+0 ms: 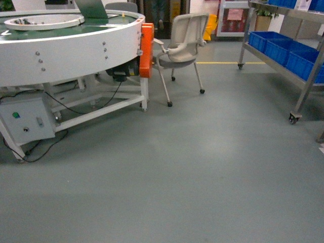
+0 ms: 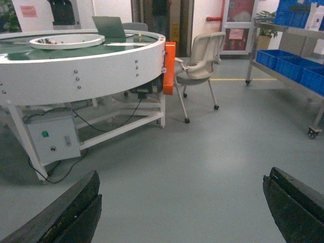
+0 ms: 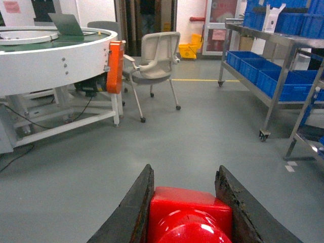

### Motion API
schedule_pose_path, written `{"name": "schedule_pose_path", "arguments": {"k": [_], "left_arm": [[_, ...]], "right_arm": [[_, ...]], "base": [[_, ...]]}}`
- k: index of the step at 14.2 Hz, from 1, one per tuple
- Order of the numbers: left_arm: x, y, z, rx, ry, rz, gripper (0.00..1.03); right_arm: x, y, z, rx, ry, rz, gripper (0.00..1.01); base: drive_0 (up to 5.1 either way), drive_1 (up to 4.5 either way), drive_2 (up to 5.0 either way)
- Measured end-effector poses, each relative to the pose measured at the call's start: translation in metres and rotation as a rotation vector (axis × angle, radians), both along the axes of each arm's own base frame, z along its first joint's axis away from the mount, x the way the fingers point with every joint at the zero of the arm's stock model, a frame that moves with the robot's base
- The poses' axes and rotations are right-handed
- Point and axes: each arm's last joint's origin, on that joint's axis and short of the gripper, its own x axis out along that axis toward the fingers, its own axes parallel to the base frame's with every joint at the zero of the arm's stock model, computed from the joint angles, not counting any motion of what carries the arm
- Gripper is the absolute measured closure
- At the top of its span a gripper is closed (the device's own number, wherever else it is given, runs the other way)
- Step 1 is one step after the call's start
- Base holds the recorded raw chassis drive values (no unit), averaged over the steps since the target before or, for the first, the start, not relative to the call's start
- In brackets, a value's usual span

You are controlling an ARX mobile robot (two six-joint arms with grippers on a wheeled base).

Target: Pick red block from blue box to shelf

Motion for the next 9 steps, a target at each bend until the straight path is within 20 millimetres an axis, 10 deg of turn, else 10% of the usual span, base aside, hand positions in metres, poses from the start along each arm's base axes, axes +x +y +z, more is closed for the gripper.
{"name": "schedule_pose_path", "arguments": {"k": [9], "left_arm": [[0.0, 0.0, -0.0002, 0.0, 0.002, 0.0, 0.05]], "right_arm": [[0.0, 0.0, 0.0, 0.0, 0.0, 0.0, 0.72]], "base": [[0.0, 4.01, -4.0]]}}
